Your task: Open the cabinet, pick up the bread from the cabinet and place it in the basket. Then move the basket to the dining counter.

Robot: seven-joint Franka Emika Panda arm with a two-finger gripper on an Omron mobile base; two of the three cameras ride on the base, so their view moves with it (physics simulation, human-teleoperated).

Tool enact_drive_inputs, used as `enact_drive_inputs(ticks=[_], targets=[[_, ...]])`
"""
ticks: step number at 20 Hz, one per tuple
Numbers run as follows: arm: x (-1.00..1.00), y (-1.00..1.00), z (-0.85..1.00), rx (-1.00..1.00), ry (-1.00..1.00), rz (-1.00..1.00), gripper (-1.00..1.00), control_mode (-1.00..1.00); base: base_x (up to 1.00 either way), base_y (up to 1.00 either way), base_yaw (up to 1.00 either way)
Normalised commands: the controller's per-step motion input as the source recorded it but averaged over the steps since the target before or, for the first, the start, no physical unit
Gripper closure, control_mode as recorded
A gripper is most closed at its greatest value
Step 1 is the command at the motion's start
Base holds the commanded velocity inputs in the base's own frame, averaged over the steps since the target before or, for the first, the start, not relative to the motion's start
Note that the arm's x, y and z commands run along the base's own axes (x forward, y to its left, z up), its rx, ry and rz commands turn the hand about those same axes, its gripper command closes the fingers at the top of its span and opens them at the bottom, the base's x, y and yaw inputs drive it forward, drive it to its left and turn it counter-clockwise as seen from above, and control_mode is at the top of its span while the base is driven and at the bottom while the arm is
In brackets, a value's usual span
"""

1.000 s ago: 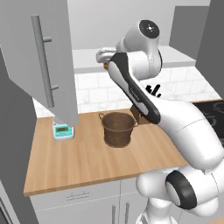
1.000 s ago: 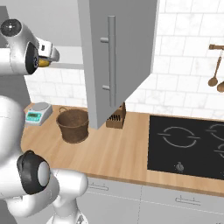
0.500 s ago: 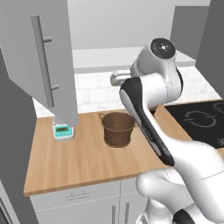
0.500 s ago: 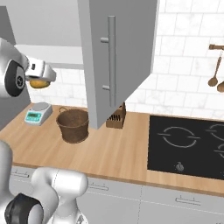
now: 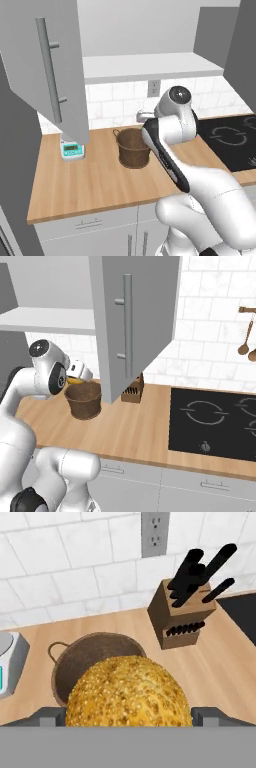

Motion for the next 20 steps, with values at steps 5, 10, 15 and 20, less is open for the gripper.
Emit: enact_drive_inputs(ticks=[5,10,15,20], targets=[[0.6,0.26,-0.89,0.23,0.05,-0.08,1.0,-1.0,0.0,0.0,0.0],[0.19,0.21,-0.52,0.09,0.01,-0.06,1.0,-1.0,0.0,0.0,0.0],[0.1,0.0,-0.3,0.0,0.0,-0.05,1.0,-1.0,0.0,0.0,0.0],[0.15,0.0,0.0,0.0,0.0,0.0,1.0,-1.0,0.0,0.0,0.0]])
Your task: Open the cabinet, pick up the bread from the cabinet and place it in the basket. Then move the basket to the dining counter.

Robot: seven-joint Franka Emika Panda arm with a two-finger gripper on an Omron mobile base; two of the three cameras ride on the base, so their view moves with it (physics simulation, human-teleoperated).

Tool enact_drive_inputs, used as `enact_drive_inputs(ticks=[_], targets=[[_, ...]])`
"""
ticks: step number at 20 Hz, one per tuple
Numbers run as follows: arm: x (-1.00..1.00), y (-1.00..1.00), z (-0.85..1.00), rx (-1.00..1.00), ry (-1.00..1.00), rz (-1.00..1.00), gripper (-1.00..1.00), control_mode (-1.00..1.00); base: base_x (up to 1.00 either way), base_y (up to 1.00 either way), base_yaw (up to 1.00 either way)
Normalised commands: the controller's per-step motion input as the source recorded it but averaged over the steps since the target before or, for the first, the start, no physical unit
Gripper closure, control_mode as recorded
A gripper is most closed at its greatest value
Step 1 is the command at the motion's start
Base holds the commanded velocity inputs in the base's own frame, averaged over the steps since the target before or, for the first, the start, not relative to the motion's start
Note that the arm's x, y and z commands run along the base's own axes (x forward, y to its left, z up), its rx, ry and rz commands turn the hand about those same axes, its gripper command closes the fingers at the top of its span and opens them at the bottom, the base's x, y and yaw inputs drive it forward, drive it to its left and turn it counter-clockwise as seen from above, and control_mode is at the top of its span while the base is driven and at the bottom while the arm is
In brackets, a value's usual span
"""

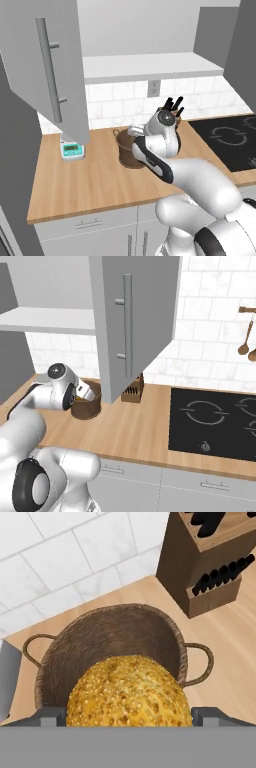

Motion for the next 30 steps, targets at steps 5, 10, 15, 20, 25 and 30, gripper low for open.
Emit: enact_drive_inputs(ticks=[5,10,15,20,25,30], targets=[[0.31,0.0,-0.02,0.0,0.01,0.0,1.0,-1.0,0.0,0.0,0.0],[0.4,0.01,-0.27,0.0,0.01,0.0,1.0,-1.0,0.0,0.0,0.0],[0.43,0.11,-0.47,0.0,0.04,0.0,1.0,-1.0,0.0,0.0,0.0],[0.35,0.09,-0.43,0.0,0.05,0.0,1.0,-1.0,0.0,0.0,0.0],[0.29,0.04,-0.32,0.0,0.05,0.0,1.0,-1.0,0.0,0.0,0.0],[0.05,0.25,-0.41,0.0,0.06,0.0,-1.0,-1.0,0.0,0.0,0.0]])
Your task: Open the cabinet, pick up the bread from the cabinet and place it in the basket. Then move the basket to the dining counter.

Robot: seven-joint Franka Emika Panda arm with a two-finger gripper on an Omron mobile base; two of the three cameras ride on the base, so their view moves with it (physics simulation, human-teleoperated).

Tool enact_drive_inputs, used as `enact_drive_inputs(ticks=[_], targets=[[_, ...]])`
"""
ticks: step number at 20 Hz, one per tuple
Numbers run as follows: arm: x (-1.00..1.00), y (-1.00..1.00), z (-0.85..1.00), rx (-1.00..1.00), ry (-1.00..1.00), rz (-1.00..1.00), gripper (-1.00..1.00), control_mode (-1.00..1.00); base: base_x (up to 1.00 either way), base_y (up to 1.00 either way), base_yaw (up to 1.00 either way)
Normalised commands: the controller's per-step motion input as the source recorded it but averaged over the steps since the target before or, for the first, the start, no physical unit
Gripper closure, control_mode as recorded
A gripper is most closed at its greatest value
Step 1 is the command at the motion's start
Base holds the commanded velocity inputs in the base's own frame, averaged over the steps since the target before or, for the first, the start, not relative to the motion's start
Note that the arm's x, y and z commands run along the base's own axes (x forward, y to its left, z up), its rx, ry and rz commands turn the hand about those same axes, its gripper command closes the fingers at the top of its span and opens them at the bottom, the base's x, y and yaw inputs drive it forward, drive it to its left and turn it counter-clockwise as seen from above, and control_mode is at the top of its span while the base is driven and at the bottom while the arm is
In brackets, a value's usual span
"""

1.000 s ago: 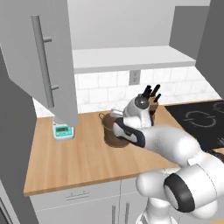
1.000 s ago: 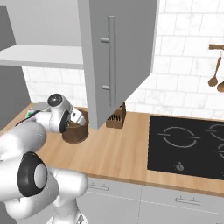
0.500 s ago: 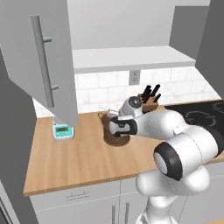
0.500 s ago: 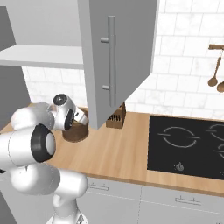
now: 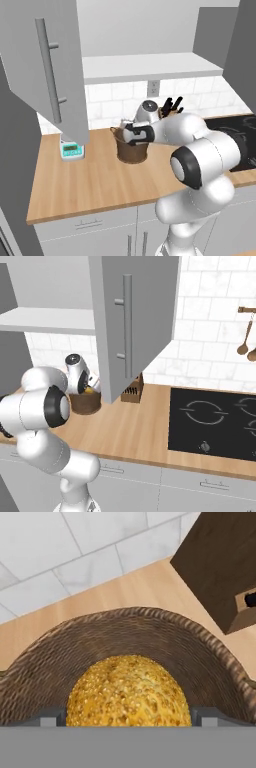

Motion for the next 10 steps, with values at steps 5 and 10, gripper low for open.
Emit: enact_drive_inputs(ticks=[5,10], targets=[[0.0,0.24,-0.23,0.0,0.01,0.0,-1.0,-1.0,0.0,0.0,0.0],[-0.01,0.13,-0.12,0.0,0.0,0.0,-1.0,-1.0,0.0,0.0,0.0]])
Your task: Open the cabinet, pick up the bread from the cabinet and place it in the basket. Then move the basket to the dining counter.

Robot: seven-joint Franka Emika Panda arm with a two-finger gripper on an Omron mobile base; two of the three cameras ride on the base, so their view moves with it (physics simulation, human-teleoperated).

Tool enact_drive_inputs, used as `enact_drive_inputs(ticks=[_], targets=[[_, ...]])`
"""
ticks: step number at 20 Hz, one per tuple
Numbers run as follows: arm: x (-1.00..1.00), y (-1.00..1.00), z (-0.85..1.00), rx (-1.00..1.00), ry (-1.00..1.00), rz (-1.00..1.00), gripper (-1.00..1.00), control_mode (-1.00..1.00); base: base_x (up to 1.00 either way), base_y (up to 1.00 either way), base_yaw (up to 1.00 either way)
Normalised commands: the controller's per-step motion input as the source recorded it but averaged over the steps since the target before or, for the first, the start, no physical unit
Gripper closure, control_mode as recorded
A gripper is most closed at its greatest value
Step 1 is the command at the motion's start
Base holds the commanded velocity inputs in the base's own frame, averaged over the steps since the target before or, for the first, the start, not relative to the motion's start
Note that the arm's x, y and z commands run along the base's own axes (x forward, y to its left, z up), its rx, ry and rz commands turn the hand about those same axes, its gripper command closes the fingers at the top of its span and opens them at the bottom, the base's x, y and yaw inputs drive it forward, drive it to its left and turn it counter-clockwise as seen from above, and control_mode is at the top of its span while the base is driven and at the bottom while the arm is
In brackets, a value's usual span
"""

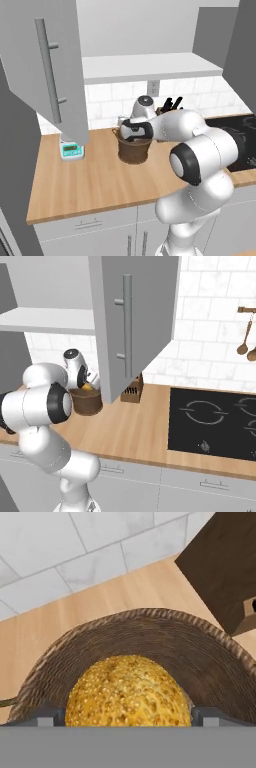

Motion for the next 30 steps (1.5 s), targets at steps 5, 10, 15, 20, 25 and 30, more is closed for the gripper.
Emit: enact_drive_inputs(ticks=[5,10,15,20,25,30], targets=[[0.0,0.07,-0.07,0.0,0.0,0.0,-1.0,-1.0,0.0,0.0,0.0],[0.0,-0.02,-0.25,0.0,0.03,0.0,-1.0,-1.0,0.0,0.0,0.0],[0.29,-0.28,-1.0,0.0,0.12,0.0,-1.0,-1.0,0.0,0.0,0.0],[-0.05,-0.05,-0.26,0.0,-0.29,0.0,-1.0,-1.0,0.0,0.0,0.0],[-0.46,0.08,-0.08,0.0,-0.24,0.0,-1.0,-1.0,0.0,0.0,0.0],[-0.35,0.0,0.31,0.02,0.0,-0.05,-1.0,-1.0,0.0,0.0,0.0]])
